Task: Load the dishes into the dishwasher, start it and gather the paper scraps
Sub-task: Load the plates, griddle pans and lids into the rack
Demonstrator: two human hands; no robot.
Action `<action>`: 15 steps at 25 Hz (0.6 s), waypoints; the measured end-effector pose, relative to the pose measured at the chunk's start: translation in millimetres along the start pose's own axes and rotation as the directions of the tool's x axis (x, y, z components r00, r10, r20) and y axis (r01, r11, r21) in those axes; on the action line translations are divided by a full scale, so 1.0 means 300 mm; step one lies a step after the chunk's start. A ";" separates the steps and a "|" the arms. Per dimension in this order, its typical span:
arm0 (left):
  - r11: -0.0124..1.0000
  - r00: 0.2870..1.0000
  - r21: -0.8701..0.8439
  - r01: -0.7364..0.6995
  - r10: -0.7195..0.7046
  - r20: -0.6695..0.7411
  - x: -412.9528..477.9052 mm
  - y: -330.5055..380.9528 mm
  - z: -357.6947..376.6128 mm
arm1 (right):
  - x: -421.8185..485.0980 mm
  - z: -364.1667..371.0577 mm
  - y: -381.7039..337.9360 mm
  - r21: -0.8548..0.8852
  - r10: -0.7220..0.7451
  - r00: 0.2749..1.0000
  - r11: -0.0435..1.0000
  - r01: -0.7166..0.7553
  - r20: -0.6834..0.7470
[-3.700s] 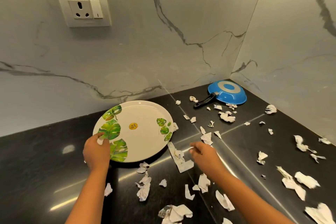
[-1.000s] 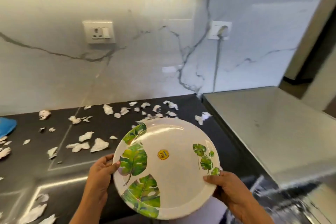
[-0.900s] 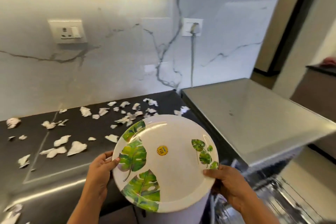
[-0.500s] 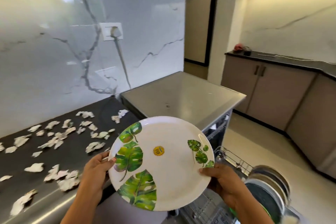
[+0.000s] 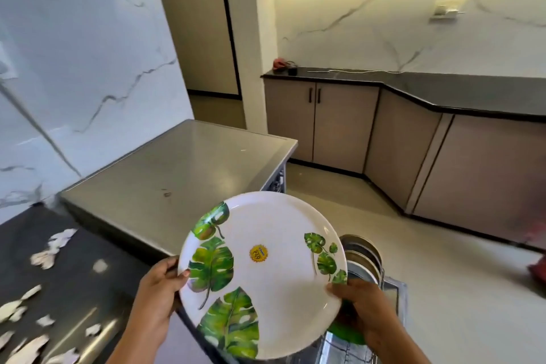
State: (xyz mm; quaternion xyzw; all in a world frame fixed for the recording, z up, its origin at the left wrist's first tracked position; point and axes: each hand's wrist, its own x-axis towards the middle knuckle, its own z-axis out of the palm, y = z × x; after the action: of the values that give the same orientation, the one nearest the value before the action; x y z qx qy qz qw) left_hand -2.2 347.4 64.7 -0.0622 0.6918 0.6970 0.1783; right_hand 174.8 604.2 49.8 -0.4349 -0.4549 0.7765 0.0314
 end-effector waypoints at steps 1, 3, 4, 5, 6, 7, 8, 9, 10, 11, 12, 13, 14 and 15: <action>1.000 1.000 -0.006 -0.002 0.003 0.020 0.033 0.001 0.037 | 0.017 -0.018 -0.021 -0.004 -0.016 0.999 1.000 0.016 -0.036; 1.000 0.999 -0.018 -0.012 0.012 0.045 0.111 0.010 0.109 | 0.068 -0.042 -0.069 -0.001 -0.058 0.993 0.998 0.058 -0.099; 1.000 0.998 -0.015 -0.018 0.019 0.063 0.164 0.018 0.145 | 0.104 -0.046 -0.098 0.005 -0.092 0.988 0.996 0.093 -0.122; 1.000 0.997 -0.009 -0.027 0.027 0.079 0.216 0.028 0.179 | 0.139 -0.046 -0.125 0.004 -0.125 0.982 0.992 0.127 -0.139; 0.999 0.995 -0.009 -0.039 0.039 0.095 0.263 0.042 0.216 | 0.171 -0.042 -0.152 -0.003 -0.151 0.976 0.988 0.152 -0.155; 0.999 0.993 -0.007 -0.051 0.052 0.111 0.310 0.059 0.256 | 0.209 -0.038 -0.181 -0.005 -0.170 0.969 0.985 0.172 -0.181; 0.998 0.988 -0.006 -0.070 0.070 0.135 0.360 0.074 0.299 | 0.255 -0.035 -0.211 -0.005 -0.179 0.961 0.983 0.183 -0.211; 0.996 0.982 -0.006 -0.093 0.093 0.165 0.414 0.087 0.343 | 0.312 -0.038 -0.239 -0.004 -0.182 0.951 0.982 0.187 -0.250; 0.993 0.974 -0.011 -0.115 0.115 0.195 0.463 0.096 0.388 | 0.363 -0.045 -0.267 0.002 -0.178 0.939 0.982 0.187 -0.293; 0.992 0.967 -0.013 -0.127 0.127 0.221 0.511 0.104 0.432 | 0.413 -0.056 -0.290 0.012 -0.175 0.924 0.982 0.190 -0.340; 0.990 0.956 -0.031 -0.137 0.140 0.256 0.565 0.105 0.479 | 0.466 -0.065 -0.309 0.027 -0.178 0.906 0.979 0.203 -0.385; 0.990 0.947 -0.038 -0.137 0.142 0.289 0.616 0.100 0.525 | 0.511 -0.074 -0.322 0.035 -0.189 0.883 0.974 0.226 -0.429; 0.991 0.936 -0.046 -0.124 0.132 0.327 0.671 0.083 0.580 | 0.569 -0.089 -0.325 0.039 -0.206 0.858 0.967 0.253 -0.471; 0.994 0.929 -0.046 -0.099 0.109 0.354 0.717 0.063 0.636 | 0.620 -0.107 -0.324 0.043 -0.216 0.828 0.960 0.277 -0.517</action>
State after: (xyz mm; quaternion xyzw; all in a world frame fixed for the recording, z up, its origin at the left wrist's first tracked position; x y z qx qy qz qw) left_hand -177.8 571.0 17.4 0.0991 0.6408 0.7146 0.2624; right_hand 48.5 765.4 -5.9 -0.5588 -0.4368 0.6492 0.2750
